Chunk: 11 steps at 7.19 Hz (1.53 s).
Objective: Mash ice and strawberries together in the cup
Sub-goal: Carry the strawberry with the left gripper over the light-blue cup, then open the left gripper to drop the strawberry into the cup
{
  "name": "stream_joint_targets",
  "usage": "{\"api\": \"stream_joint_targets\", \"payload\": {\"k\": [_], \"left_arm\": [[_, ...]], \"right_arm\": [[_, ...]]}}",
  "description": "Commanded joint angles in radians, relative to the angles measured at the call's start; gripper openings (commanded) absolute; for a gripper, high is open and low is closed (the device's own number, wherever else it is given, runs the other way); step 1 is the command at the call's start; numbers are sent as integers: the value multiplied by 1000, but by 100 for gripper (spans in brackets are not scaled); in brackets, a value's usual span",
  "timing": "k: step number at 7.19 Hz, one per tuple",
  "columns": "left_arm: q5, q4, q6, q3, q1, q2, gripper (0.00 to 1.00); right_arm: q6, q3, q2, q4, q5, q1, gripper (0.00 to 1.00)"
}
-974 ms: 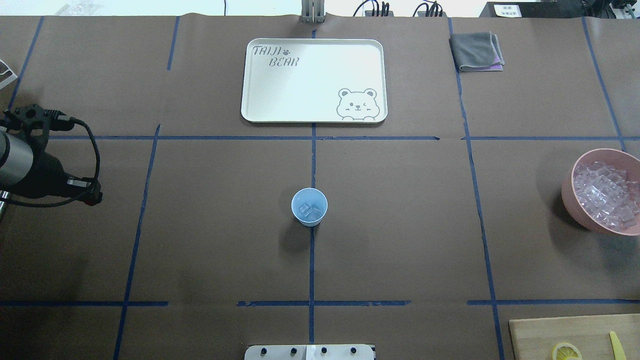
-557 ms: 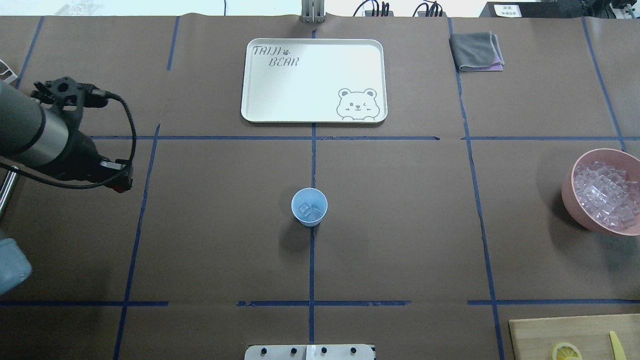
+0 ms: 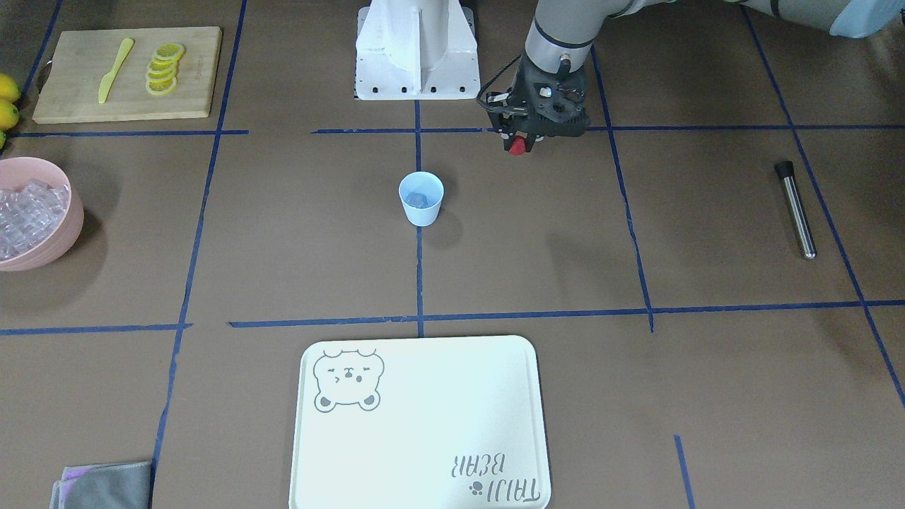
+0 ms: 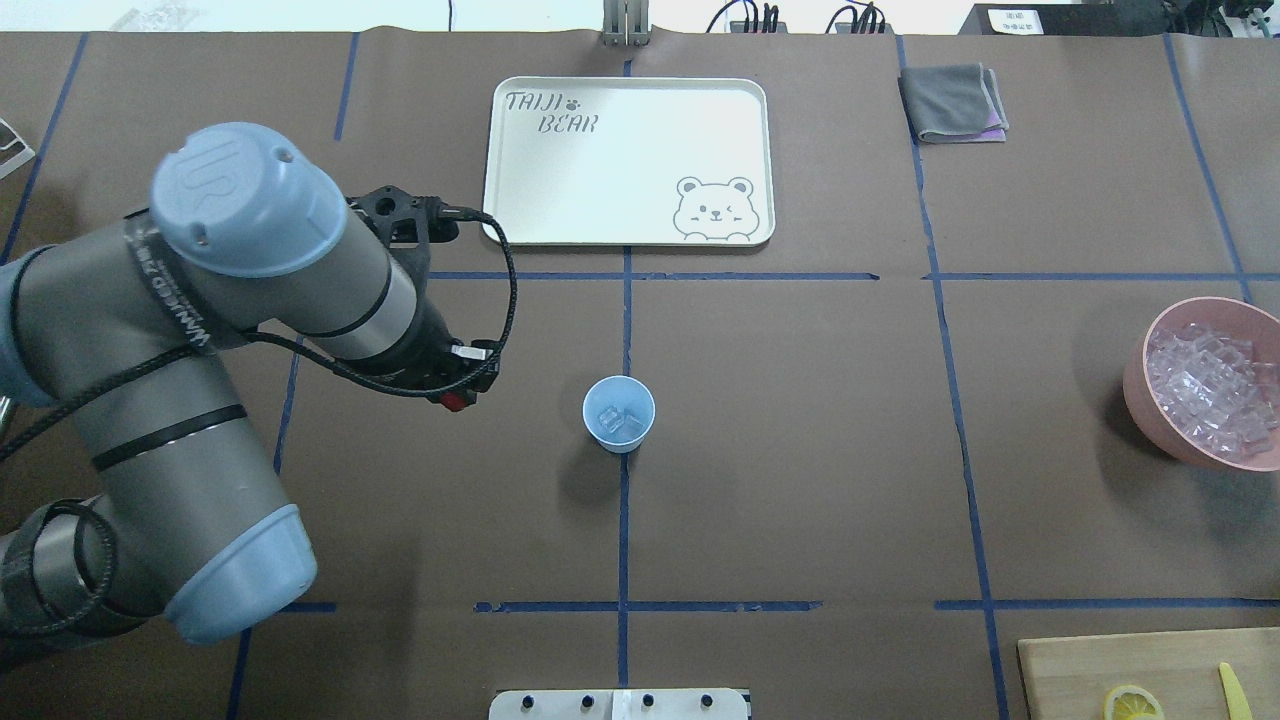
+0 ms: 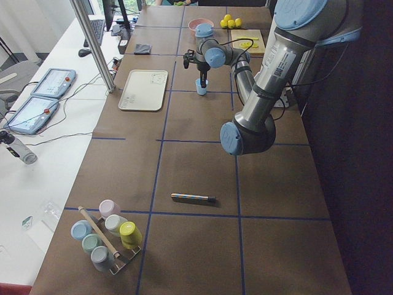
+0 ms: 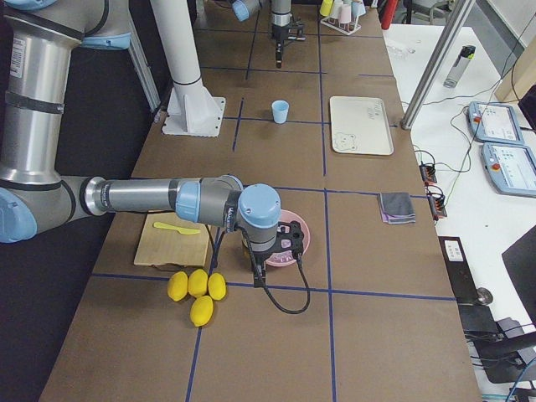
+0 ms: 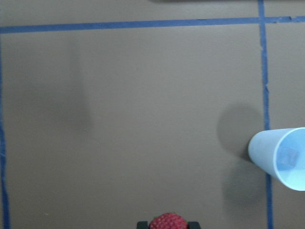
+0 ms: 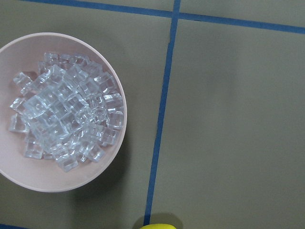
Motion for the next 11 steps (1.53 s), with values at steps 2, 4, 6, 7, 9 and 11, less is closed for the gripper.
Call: {"api": "stream_joint_targets", "payload": {"k": [2, 4, 6, 7, 9, 11], "left_arm": [[67, -16, -100, 218, 48, -201, 4], [70, -39, -124, 306, 70, -263, 4], [102, -69, -126, 323, 101, -261, 14], [102, -69, -126, 323, 101, -261, 43], [104, -69, -125, 322, 102, -258, 100], [101, -69, -114, 308, 101, -246, 100]], "right_arm": [[0, 1, -1, -1, 3, 0, 99], [2, 1, -1, -1, 2, 0, 99], [2, 0, -1, -1, 2, 0, 99], [2, -2, -1, -1, 0, 0, 99], [2, -2, -1, -1, 0, 0, 99], [8, 1, 0, 0, 3, -2, 99]]}}
